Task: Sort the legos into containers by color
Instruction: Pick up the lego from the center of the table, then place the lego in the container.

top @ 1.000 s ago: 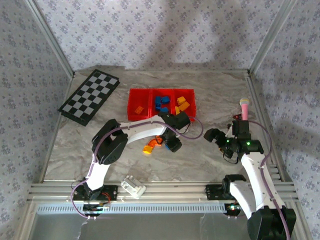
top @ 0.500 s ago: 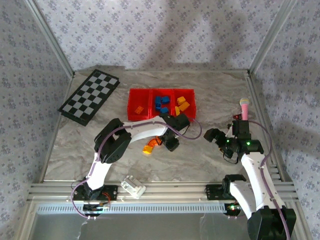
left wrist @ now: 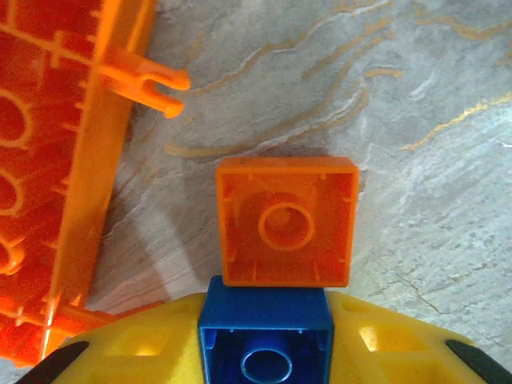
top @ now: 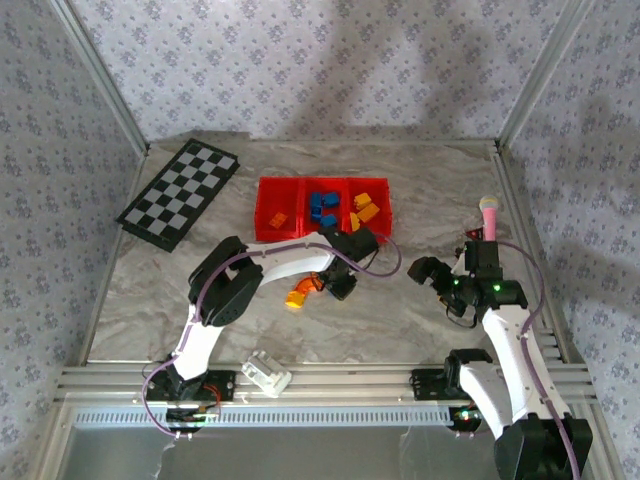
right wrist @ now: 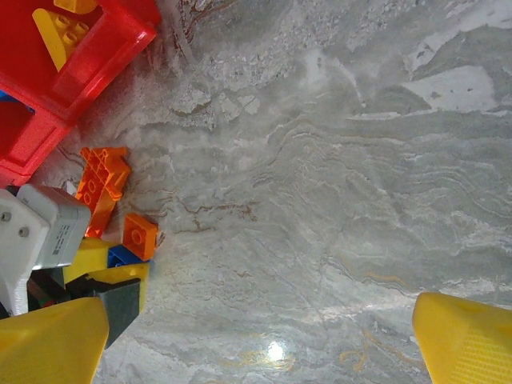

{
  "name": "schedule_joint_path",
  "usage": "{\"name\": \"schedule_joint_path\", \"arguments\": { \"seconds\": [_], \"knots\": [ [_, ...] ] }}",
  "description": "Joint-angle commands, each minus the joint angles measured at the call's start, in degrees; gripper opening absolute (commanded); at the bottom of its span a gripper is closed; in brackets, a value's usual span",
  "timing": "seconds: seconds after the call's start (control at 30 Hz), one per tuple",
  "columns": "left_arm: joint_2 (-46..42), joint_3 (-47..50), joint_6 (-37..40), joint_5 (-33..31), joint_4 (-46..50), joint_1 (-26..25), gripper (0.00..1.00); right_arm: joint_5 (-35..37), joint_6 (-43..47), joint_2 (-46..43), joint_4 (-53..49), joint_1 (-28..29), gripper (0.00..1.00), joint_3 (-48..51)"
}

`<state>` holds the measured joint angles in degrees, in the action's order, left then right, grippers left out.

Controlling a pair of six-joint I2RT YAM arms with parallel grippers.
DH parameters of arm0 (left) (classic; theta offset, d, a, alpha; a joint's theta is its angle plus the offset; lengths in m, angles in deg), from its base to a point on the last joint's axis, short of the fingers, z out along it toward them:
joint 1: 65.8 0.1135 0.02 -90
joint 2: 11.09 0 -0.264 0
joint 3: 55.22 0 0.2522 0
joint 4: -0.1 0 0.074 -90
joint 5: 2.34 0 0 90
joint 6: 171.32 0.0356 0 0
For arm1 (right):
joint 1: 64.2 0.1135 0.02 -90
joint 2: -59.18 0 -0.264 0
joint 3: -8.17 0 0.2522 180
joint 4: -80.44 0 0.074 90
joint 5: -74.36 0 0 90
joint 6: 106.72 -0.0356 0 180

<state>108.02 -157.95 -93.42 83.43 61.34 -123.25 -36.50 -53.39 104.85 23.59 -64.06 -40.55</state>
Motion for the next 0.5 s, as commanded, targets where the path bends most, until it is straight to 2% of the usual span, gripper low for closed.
{"name": "schedule_joint_path", "arguments": {
  "seconds": [0.0,0.27,0.47],
  "knots": [
    [-4.3,-0.1,-2.5,-1.8,1.0,1.3,0.36,0.4,-0.5,-0.5,-1.6,0.0,1.00,-0.3],
    [-9.8,-1.1,-7.9,-3.5,-3.7,6.6,0.32,0.2,-0.6,0.6,-0.5,0.1,1.00,-0.4],
    [-8.1,-9.3,-8.1,-6.4,-4.4,10.6,0.33,0.9,0.2,1.0,-2.7,0.1,1.00,-2.4]
  ]
}}
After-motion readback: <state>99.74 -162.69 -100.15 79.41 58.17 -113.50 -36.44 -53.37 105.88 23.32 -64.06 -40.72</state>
